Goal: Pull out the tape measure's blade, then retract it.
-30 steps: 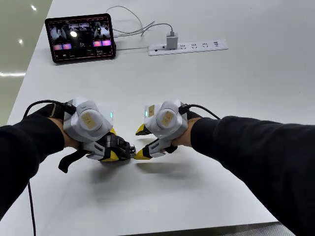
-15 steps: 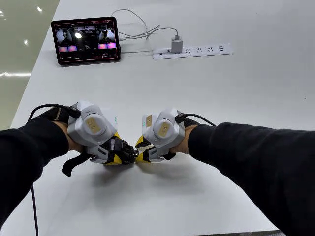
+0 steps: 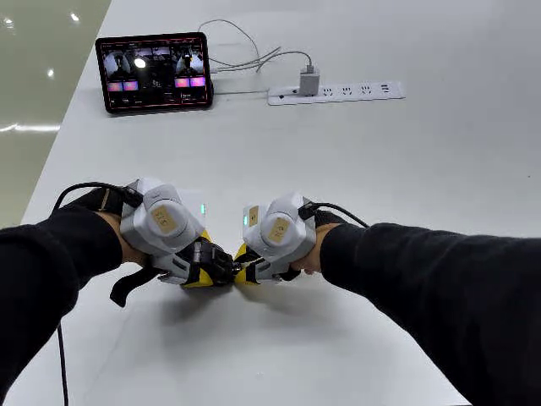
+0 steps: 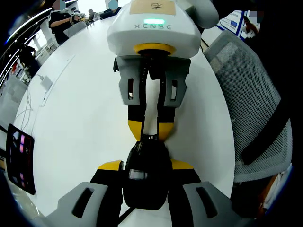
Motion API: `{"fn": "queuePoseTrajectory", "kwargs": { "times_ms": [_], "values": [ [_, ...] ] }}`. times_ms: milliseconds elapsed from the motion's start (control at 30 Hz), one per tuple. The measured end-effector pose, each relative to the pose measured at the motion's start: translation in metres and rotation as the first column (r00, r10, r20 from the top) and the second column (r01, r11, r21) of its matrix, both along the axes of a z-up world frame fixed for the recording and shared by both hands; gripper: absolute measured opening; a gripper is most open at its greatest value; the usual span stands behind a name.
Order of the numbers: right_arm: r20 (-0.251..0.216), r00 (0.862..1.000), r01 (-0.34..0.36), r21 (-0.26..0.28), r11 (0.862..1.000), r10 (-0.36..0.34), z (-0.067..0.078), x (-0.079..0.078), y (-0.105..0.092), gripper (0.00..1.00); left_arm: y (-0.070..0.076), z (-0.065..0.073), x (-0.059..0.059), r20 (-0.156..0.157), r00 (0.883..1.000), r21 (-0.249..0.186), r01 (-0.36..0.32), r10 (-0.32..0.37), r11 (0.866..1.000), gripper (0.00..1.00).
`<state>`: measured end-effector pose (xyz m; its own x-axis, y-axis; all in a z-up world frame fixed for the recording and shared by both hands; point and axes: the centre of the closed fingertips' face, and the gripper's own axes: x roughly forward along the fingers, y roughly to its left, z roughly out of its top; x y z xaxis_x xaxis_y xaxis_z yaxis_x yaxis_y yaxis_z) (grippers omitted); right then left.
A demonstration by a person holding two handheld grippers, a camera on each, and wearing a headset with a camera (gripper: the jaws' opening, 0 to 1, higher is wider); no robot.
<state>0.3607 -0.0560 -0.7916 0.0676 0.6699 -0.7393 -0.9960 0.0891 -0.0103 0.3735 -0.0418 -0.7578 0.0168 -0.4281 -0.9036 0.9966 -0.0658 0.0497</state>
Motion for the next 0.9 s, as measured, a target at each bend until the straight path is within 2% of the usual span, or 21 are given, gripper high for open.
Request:
{"fn": "queuePoseTrajectory", "kwargs": {
  "times_ms": [233, 900],
  "values": [
    [-0.014, 1.000, -0.008, 0.009, 1.000, 0.008, 0.001, 0.001, -0.003, 0.08, 0.001, 0.001, -0.001, 0.000, 1.000, 0.009, -0.004, 0.004, 1.000, 0.30],
    [-0.040, 0.999, 0.029, 0.011, 1.000, -0.029, 0.001, 0.003, -0.014, 0.08, 0.001, 0.003, 0.001, 0.005, 1.000, -0.003, -0.007, 0.008, 1.000, 0.30]
  ]
}}
